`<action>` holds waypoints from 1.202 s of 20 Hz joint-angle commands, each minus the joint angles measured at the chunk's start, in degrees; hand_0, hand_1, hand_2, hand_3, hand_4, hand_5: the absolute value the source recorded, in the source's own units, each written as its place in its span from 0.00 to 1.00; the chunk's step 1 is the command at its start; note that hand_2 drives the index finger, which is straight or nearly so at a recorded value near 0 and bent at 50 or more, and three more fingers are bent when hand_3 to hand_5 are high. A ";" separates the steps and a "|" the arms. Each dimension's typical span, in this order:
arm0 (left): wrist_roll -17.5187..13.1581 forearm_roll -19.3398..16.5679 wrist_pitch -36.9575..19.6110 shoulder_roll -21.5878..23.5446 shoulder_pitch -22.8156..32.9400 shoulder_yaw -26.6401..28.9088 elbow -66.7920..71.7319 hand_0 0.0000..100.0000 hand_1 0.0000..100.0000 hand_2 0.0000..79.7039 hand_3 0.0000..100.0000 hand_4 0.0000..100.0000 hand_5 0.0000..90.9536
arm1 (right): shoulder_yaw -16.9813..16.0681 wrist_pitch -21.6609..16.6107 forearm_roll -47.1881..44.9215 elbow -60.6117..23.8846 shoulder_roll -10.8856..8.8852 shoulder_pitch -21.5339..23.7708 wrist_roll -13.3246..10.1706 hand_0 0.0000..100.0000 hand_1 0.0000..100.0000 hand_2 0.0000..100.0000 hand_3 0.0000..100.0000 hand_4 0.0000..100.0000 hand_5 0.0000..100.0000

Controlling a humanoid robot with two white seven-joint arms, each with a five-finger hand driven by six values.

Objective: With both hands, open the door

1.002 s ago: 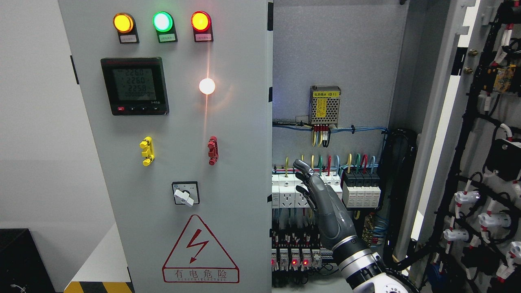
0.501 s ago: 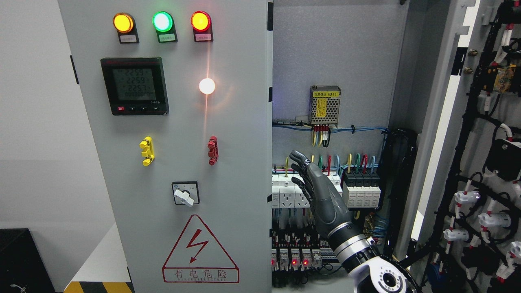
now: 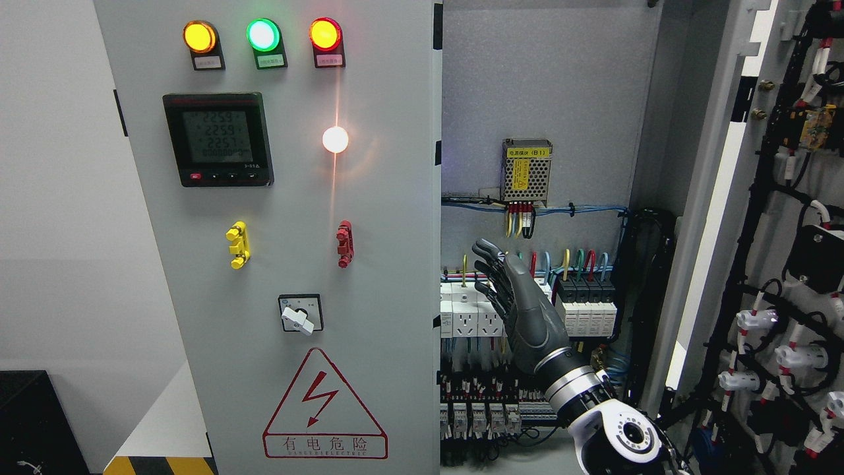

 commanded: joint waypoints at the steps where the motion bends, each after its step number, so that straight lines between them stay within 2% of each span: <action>1: 0.01 1.93 -0.01 0.00 0.00 1.41 1.67 0.00 0.00 0.00 0.00 0.00 0.00 | 0.10 -0.01 -1.68 2.95 -0.64 -1.04 2.43 0.19 0.00 0.00 0.00 0.00 0.00; 2: 0.01 1.93 -0.01 0.00 0.00 1.49 1.67 0.00 0.00 0.00 0.00 0.00 0.00 | 0.10 0.08 -1.68 3.03 -0.64 -1.13 4.53 0.19 0.00 0.00 0.00 0.00 0.00; 3: 0.01 1.93 -0.01 0.00 0.00 1.49 1.67 0.00 0.00 0.00 0.00 0.00 0.00 | 0.02 0.86 -1.77 3.03 -0.64 -1.22 5.68 0.19 0.00 0.00 0.00 0.00 0.00; 5: 0.01 1.93 -0.01 0.00 0.00 1.49 1.67 0.00 0.00 0.00 0.00 0.00 0.00 | -0.51 3.32 -1.85 3.21 -0.55 -1.66 6.22 0.19 0.00 0.00 0.00 0.00 0.00; 9: 0.01 1.85 -0.01 0.00 0.00 1.41 1.67 0.00 0.00 0.00 0.00 0.00 0.00 | -0.51 3.69 -6.15 4.17 -0.73 -3.50 6.57 0.19 0.00 0.00 0.00 0.00 0.00; 12: 0.01 1.93 -0.01 0.00 0.00 1.49 1.67 0.00 0.00 0.00 0.00 0.00 0.00 | -0.60 3.69 -6.69 4.53 -2.13 -3.68 6.66 0.19 0.00 0.00 0.00 0.00 0.00; 17: 0.01 1.93 -0.01 0.00 0.00 1.49 1.67 0.00 0.00 0.00 0.00 0.00 0.00 | -0.60 3.69 -8.27 4.97 -2.22 -3.77 6.75 0.19 0.00 0.00 0.00 0.00 0.00; 21: 0.01 1.93 -0.01 0.00 0.00 1.49 1.67 0.00 0.00 0.00 0.00 0.00 0.00 | -0.51 3.69 -8.27 5.23 -2.14 -3.95 9.65 0.19 0.00 0.00 0.00 0.00 0.00; 24: 0.01 1.93 -0.01 0.00 0.00 1.49 1.67 0.00 0.00 0.00 0.00 0.00 0.00 | -0.60 3.69 -8.27 5.41 -2.22 -3.95 10.18 0.19 0.00 0.00 0.00 0.00 0.00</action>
